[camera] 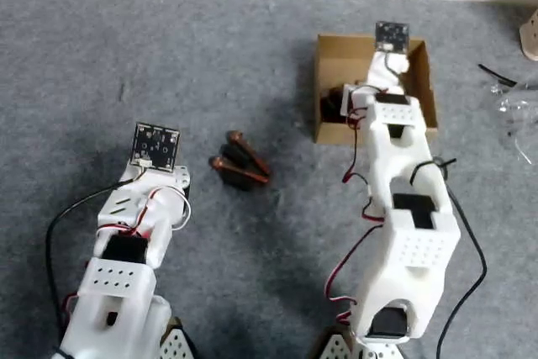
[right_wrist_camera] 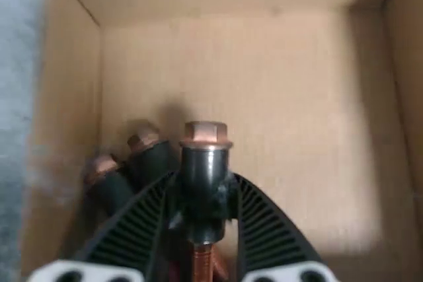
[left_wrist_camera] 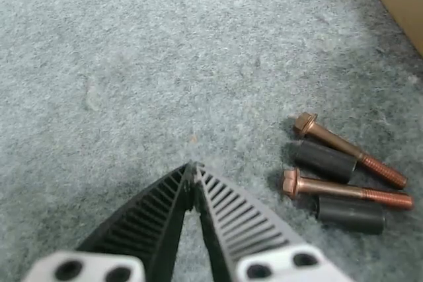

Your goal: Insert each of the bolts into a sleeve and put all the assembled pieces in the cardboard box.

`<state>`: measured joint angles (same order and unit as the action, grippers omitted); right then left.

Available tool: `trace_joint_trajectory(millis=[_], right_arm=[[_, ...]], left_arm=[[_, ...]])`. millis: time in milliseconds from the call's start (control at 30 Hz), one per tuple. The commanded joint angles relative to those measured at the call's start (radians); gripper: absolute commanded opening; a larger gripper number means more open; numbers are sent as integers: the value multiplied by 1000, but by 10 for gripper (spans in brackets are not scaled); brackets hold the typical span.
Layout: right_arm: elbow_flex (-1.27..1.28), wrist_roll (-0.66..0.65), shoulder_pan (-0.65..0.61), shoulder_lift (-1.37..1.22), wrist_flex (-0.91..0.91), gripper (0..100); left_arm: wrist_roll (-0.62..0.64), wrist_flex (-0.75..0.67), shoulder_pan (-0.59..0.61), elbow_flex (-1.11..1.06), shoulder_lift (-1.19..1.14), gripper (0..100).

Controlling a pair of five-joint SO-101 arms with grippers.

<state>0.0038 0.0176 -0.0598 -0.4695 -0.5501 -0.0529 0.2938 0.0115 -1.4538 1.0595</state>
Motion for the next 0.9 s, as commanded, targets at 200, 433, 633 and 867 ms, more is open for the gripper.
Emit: trace_joint_trajectory(millis=[200,433,633,867], right_arm=[[-122,9,-41,-81,2,9],[-122,5,-42,-77,-51,39],[-127,3,-47,-76,-168,227],[-168,8,-47,12,-275,253]], left_arm=[[-9,3,4,13,-1,7],[-9,3,4,13,1,7],[-9,3,5,10,1,7],[-9,3,5,10,-1,7]])
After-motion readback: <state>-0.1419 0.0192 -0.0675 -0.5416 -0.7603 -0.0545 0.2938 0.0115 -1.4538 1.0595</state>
